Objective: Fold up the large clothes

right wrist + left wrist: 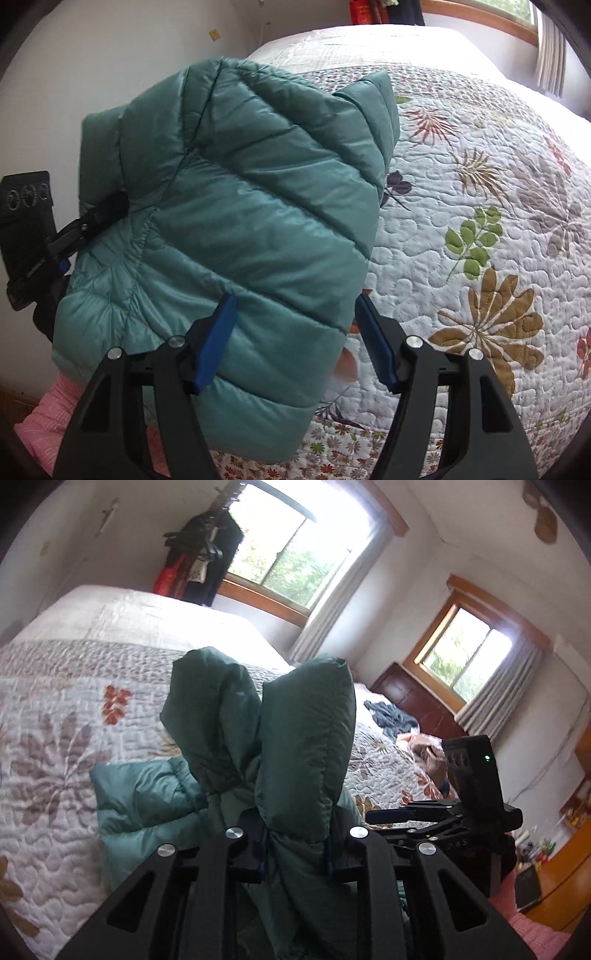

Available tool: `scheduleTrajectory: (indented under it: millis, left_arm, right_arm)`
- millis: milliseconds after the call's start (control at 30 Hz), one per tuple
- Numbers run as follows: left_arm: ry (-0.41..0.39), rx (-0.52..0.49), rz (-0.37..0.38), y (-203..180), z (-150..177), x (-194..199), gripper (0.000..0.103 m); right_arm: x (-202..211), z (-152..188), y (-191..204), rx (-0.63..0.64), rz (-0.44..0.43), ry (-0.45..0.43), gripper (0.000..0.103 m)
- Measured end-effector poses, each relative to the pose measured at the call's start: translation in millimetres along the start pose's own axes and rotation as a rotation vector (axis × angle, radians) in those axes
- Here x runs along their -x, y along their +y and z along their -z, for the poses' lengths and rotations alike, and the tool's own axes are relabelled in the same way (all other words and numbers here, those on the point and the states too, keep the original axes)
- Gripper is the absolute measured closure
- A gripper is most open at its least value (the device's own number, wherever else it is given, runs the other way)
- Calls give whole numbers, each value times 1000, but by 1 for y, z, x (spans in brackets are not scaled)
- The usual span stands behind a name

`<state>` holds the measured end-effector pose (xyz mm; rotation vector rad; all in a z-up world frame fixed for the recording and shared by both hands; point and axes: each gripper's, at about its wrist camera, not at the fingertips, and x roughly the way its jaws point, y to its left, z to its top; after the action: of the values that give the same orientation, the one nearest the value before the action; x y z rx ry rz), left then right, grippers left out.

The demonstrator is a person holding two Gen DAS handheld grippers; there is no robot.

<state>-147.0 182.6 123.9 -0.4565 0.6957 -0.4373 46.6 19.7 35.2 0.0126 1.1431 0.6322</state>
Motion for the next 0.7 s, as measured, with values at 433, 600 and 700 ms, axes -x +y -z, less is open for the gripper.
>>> scheduleTrajectory:
  millis: [433, 600, 700]
  left_arm:
    - [64, 228, 26, 107, 37, -3, 55]
    - [81, 217, -6, 104, 34, 2, 49]
    - [63, 184, -74, 95, 23, 13, 44]
  right_arm:
    - [-42, -1, 27, 52, 8, 87, 31]
    - [-38, 0, 28, 57, 37, 94, 33]
    - [-19, -5, 38, 85, 58, 51, 36]
